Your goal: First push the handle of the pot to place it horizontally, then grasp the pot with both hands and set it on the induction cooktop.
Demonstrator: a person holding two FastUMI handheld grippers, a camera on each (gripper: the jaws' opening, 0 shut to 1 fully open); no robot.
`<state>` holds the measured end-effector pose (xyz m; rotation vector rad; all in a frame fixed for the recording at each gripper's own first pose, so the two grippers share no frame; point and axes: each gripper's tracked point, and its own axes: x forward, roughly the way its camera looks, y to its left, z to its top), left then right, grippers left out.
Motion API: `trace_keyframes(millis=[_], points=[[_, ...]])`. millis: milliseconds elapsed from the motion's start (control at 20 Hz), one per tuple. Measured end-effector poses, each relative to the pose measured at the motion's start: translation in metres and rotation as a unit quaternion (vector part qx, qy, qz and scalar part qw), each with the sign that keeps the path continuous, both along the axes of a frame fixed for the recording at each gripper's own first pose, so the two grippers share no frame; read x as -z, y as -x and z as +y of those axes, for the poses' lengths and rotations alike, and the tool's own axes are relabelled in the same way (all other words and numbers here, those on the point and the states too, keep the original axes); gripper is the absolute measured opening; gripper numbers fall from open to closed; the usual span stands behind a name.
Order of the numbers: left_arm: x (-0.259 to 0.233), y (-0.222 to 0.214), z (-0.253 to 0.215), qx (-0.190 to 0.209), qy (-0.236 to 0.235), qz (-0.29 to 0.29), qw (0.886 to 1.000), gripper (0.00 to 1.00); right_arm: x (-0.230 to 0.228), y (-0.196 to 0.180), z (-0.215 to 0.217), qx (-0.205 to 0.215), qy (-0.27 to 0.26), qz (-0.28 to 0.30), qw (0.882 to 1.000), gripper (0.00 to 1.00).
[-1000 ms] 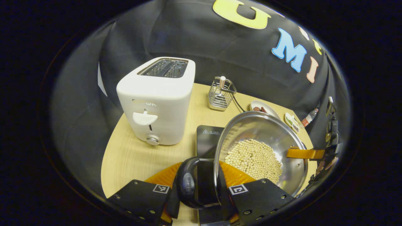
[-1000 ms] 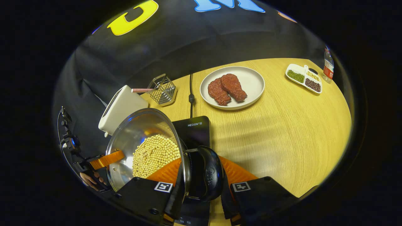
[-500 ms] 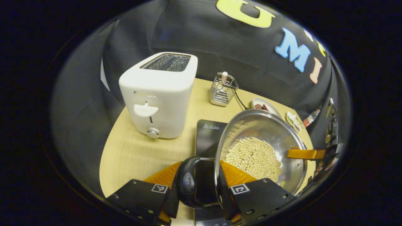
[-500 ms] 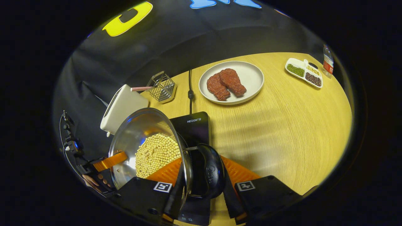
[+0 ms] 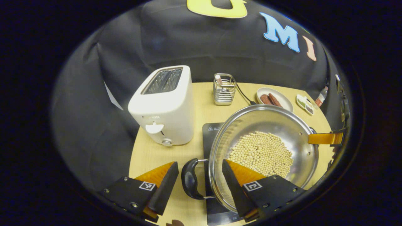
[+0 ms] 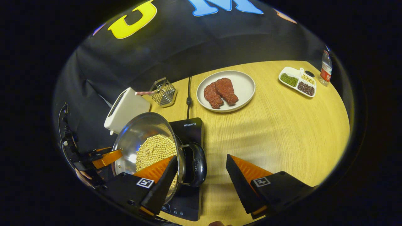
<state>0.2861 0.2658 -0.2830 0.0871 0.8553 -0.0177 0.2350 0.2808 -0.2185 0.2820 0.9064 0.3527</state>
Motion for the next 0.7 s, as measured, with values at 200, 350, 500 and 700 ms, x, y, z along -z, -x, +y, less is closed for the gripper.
trace_keyframes(millis=[200, 350, 500, 700], points=[[-0.042, 0.009, -0.019, -0.011, -0.016, -0.028, 0.999, 0.85, -0.027, 0.01, -0.031, 0.008, -0.011, -0.016, 1.0, 0.98], [-0.086, 0.014, -0.036, -0.02, -0.037, -0.07, 0.997, 0.85, -0.057, 0.017, -0.062, 0.006, -0.007, -0.055, 0.998, 0.98], [-0.135, 0.025, -0.076, -0.032, -0.024, -0.122, 0.992, 0.85, -0.093, 0.022, -0.1, 0.006, 0.005, -0.107, 0.994, 0.98], [-0.194, 0.047, -0.138, -0.048, -0.001, -0.199, 0.979, 0.85, -0.144, 0.028, -0.161, 0.027, 0.02, -0.19, 0.981, 0.98]])
